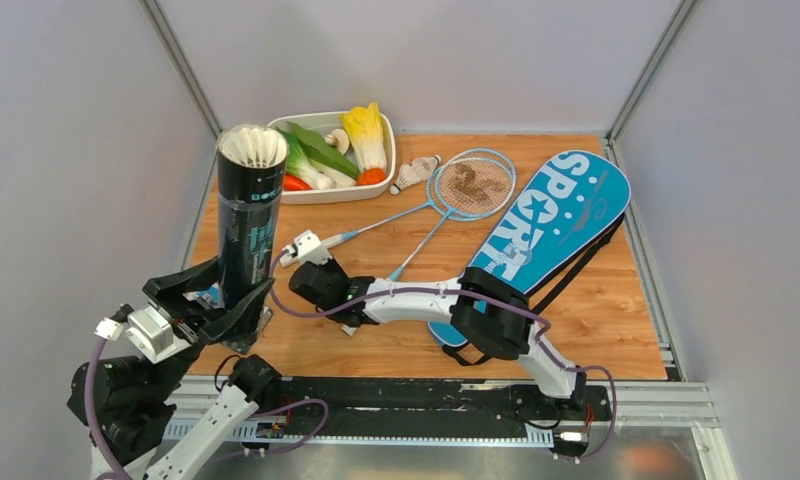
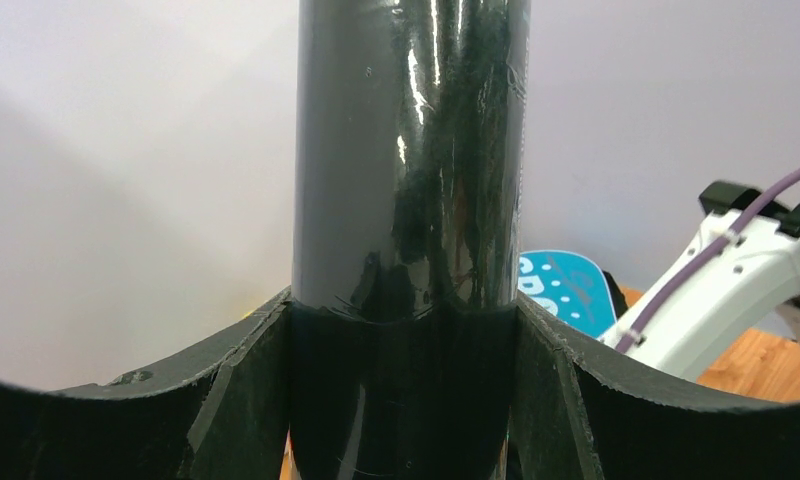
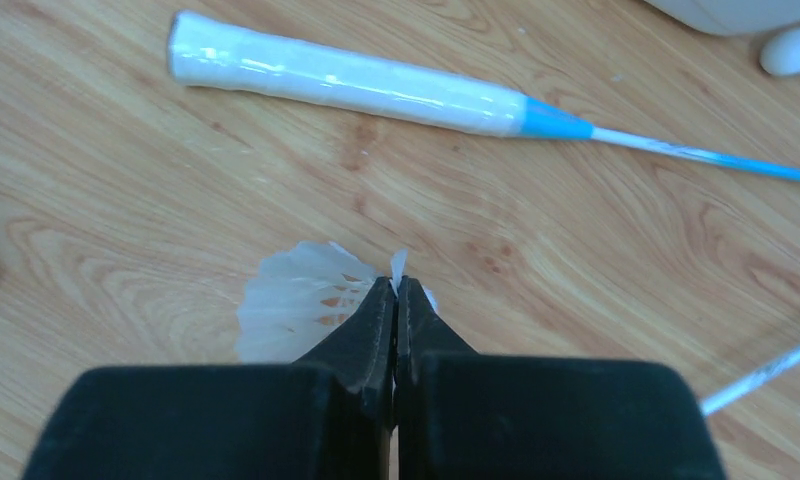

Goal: Pack up the badminton gear

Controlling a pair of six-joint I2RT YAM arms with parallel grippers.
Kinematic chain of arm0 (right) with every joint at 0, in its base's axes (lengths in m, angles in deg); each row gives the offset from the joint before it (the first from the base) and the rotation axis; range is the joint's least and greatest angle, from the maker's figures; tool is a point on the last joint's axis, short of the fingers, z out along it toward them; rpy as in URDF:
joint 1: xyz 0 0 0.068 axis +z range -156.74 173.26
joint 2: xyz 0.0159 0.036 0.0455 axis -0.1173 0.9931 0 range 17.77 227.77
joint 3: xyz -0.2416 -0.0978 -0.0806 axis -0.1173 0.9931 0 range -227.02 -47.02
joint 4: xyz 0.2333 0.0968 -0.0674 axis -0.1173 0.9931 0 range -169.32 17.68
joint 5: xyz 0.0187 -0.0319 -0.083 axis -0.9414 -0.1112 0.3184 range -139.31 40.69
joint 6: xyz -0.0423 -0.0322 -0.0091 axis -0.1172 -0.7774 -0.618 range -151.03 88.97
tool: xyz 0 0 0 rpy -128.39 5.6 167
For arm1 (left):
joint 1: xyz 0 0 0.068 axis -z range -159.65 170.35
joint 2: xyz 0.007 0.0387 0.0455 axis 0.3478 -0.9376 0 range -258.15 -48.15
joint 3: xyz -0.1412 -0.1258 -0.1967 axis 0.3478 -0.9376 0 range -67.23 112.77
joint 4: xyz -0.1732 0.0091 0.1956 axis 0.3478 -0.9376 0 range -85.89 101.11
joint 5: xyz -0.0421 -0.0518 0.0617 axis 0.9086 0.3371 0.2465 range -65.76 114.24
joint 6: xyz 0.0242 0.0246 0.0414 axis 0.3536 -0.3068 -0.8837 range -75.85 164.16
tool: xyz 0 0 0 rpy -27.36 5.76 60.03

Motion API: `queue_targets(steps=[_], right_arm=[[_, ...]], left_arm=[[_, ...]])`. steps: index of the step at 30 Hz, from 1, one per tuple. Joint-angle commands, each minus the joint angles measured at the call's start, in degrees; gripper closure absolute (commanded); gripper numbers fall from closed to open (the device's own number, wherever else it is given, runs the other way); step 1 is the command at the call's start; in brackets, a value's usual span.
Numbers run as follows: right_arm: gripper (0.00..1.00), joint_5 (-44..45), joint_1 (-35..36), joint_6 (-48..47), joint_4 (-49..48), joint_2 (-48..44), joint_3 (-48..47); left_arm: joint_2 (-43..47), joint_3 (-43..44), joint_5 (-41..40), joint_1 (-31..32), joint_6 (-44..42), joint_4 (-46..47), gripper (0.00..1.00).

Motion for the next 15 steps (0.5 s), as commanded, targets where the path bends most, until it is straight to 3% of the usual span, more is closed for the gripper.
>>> queue_targets(steps=[1, 6, 12, 15], right_arm=[[1.0, -3.3, -4.6, 5.8, 0.0, -8.7, 5.8], [1.0, -12.2, -11.5, 8.1, -2.0, -20.7, 13.9], [1.0, -36.1, -28.9, 9.9, -2.4, -40.0, 21.6], [1.0, -53.3, -40.6, 12.0, -2.4, -48.9, 24.4]], left_arm=[[0.7, -1.1, -1.5, 0.1, -1.2, 0.3, 0.74], [1.0, -3.8, -2.1, 0.1, -3.3, -2.2, 0.74], [-1.4, -7.8, -2.6, 0.0, -7.6, -7.1, 0.73], [-3.2, -10.4, -0.6, 0.0, -9.1, -7.9, 0.72]])
